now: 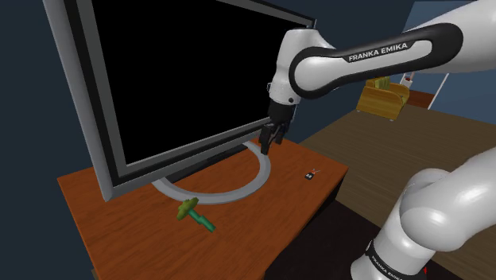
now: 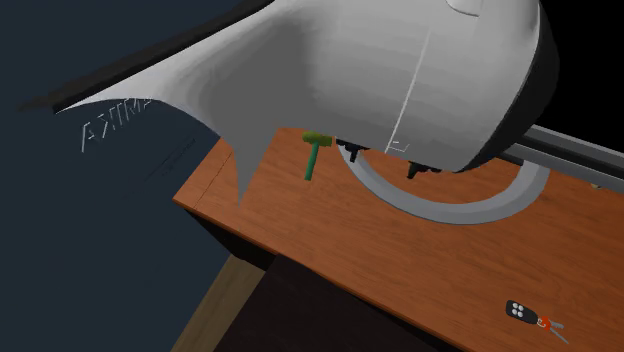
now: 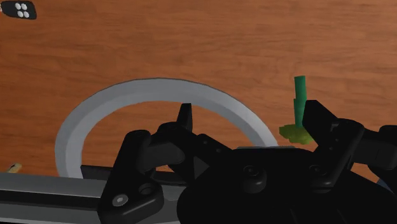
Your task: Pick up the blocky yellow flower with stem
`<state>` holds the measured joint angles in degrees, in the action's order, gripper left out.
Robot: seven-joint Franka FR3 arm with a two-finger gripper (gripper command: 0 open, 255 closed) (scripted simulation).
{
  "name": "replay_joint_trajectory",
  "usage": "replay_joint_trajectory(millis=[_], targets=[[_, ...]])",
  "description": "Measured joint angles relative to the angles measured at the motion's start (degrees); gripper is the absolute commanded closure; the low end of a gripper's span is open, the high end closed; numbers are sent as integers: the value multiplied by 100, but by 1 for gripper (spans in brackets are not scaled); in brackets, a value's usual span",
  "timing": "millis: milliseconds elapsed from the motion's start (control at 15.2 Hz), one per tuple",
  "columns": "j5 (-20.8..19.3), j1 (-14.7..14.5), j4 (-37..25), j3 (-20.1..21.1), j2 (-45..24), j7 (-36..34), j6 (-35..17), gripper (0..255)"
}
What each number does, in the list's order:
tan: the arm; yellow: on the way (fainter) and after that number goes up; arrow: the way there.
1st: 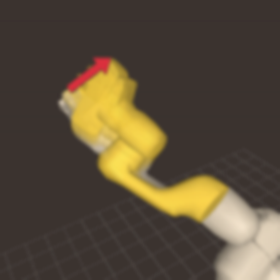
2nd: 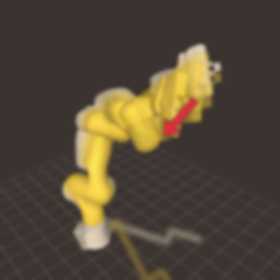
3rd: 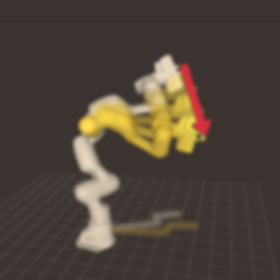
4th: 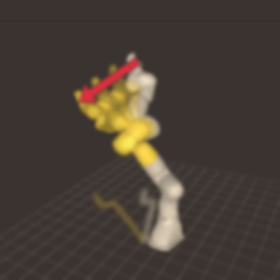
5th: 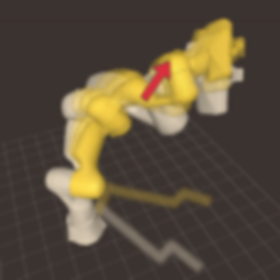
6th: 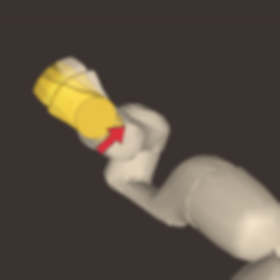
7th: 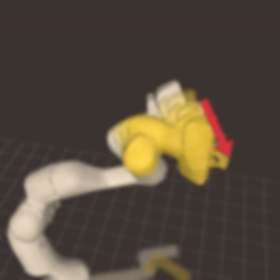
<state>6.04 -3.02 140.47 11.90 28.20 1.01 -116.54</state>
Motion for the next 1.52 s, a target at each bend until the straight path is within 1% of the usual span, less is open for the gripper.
replay_joint_trajectory(millis=[132,396,660,858,1122,1320,1386,1518], targets=[[-3,-33,-3,162,-372,-136,-378,0],[-78,-87,-69,450,-1014,-419,-974,0],[-320,-108,-234,727,-1825,-784,-1611,0],[-617,-146,-445,906,-2454,-1143,-2003,0],[-1200,-235,-819,987,-3390,-1655,-2488,0],[-1653,-422,-1159,959,-4044,-2076,-2736,0],[-1850,-527,-1394,912,-4361,-2248,-2788,0],[-2115,-693,-1717,818,-4812,-2457,-2872,0]])
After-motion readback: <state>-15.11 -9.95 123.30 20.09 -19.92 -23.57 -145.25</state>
